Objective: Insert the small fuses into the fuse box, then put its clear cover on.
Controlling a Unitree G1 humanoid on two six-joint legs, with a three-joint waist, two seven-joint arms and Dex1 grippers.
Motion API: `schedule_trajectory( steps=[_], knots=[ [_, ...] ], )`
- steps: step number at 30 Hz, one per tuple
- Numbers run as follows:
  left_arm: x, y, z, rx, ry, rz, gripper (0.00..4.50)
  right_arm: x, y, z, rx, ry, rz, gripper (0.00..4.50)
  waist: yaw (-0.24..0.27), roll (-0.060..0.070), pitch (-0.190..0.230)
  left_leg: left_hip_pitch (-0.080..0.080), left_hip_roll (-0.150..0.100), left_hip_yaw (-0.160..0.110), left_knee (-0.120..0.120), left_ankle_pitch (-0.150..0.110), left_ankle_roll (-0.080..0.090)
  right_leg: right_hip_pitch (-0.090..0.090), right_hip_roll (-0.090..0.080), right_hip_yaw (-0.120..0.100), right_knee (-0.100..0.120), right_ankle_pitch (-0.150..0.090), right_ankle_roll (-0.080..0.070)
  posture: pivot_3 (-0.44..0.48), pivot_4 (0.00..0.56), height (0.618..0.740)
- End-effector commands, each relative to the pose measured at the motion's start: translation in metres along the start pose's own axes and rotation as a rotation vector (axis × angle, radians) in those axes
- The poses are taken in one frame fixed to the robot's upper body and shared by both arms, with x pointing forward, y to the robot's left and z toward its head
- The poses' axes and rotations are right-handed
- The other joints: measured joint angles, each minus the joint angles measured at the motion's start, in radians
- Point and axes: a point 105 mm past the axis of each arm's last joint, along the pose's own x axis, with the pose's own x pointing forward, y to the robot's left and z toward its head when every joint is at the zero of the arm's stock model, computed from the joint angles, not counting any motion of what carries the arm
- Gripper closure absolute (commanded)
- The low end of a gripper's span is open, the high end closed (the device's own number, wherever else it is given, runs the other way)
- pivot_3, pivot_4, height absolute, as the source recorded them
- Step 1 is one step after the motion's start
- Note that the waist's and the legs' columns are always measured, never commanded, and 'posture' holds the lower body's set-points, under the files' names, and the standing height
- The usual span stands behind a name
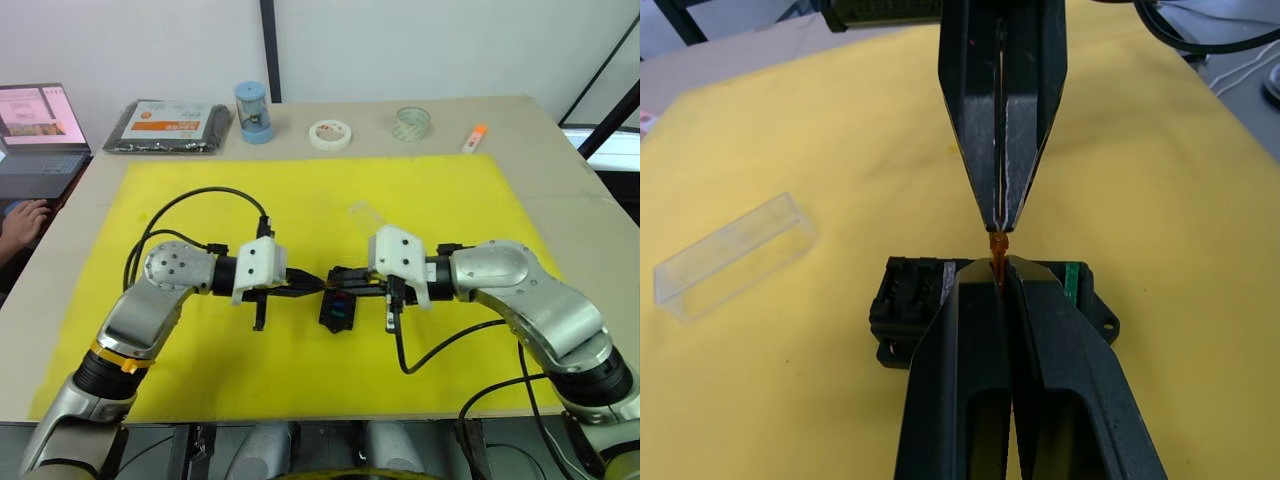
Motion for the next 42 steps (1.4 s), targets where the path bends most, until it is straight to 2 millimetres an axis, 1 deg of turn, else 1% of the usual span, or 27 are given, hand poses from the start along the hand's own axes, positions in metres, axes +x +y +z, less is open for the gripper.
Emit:
schedule_trajectory(
  steps=[1,12,15,17,18,19,26,32,35,37,38,39,42],
  knots=[
    [-0.004,0.003,0.013,0.043,-0.026,0.012,4.50,-0.002,-0.002,0.008,-0.027,-0.022,-0.008,4.46,0.000,0.000,0.000,0.000,0.000,0.000,0.000,0.000,0.000,0.000,0.000,0.000,0.000,0.000,0.000,0.000,0.150,0.740],
    [-0.005,0.004,0.013,0.037,-0.025,0.016,4.50,-0.005,-0.005,0.011,-0.018,-0.032,-0.012,4.46,0.000,0.000,0.000,0.000,0.000,0.000,0.000,0.000,0.000,0.000,0.000,0.000,0.000,0.000,0.000,0.000,0.150,0.740],
    [-0.005,0.005,0.013,0.038,-0.026,0.019,4.50,-0.006,-0.005,0.011,-0.010,-0.032,-0.011,3.82,0.000,0.000,0.000,0.000,0.000,0.000,0.000,0.000,0.000,0.000,0.000,0.000,0.000,0.000,0.000,0.000,0.150,0.740],
    [-0.005,0.005,0.013,0.039,-0.028,0.020,4.50,-0.006,-0.005,0.010,-0.010,-0.028,-0.009,3.15,0.000,0.000,0.000,0.000,0.000,0.000,0.000,0.000,0.000,0.000,0.000,0.000,0.000,0.000,0.000,0.000,0.150,0.740],
    [-0.005,0.005,0.014,0.040,-0.029,0.020,4.50,-0.006,-0.005,0.009,-0.012,-0.022,-0.009,2.93,0.000,0.000,0.000,0.000,0.000,0.000,0.000,0.000,0.000,0.000,0.000,0.000,0.000,0.000,0.000,0.000,0.150,0.740],
    [-0.004,0.005,0.014,0.040,-0.031,0.019,4.50,-0.006,-0.004,0.007,-0.012,-0.017,-0.008,2.50,0.000,0.000,0.000,0.000,0.000,0.000,0.000,0.000,0.000,0.000,0.000,0.000,0.000,0.000,0.000,0.000,0.150,0.740],
    [-0.003,0.005,0.019,0.039,-0.049,0.012,4.50,-0.004,-0.006,0.002,-0.003,-0.010,-0.019,2.50,0.000,0.000,0.000,0.000,0.000,0.000,0.000,0.000,0.000,0.000,0.000,0.000,0.000,0.000,0.000,0.000,0.150,0.740],
    [-0.004,0.004,0.019,0.037,-0.049,0.015,4.50,-0.004,-0.006,-0.003,-0.002,-0.006,-0.018,2.50,0.000,0.000,0.000,0.000,0.000,0.000,0.000,0.000,0.000,0.000,0.000,0.000,0.000,0.000,0.000,0.000,0.150,0.740],
    [-0.004,0.003,0.017,0.035,-0.045,0.016,4.50,-0.004,-0.006,-0.002,-0.003,-0.015,-0.020,3.13,0.000,0.000,0.000,0.000,0.000,0.000,0.000,0.000,0.000,0.000,0.000,0.000,0.000,0.000,0.000,0.000,0.150,0.740],
    [-0.005,0.002,0.015,0.034,-0.040,0.014,4.50,-0.004,-0.006,-0.001,-0.004,-0.022,-0.017,3.76,0.000,0.000,0.000,0.000,0.000,0.000,0.000,0.000,0.000,0.000,0.000,0.000,0.000,0.000,0.000,0.000,0.150,0.740],
    [-0.005,0.002,0.014,0.034,-0.039,0.014,4.50,-0.005,-0.006,0.000,-0.005,-0.024,-0.017,4.19,0.000,0.000,0.000,0.000,0.000,0.000,0.000,0.000,0.000,0.000,0.000,0.000,0.000,0.000,0.000,0.000,0.150,0.740],
    [-0.005,0.002,0.014,0.033,-0.037,0.015,4.50,-0.004,-0.006,0.000,-0.005,-0.027,-0.013,4.49,0.000,0.000,0.000,0.000,0.000,0.000,0.000,0.000,0.000,0.000,0.000,0.000,0.000,0.000,0.000,0.000,0.150,0.740],
    [-0.006,0.001,0.012,0.032,-0.034,0.015,4.50,-0.004,-0.004,0.002,-0.008,-0.031,-0.006,4.49,0.000,0.000,0.000,0.000,0.000,0.000,0.000,0.000,0.000,0.000,0.000,0.000,0.000,0.000,0.000,0.000,0.150,0.740]
  ],
)
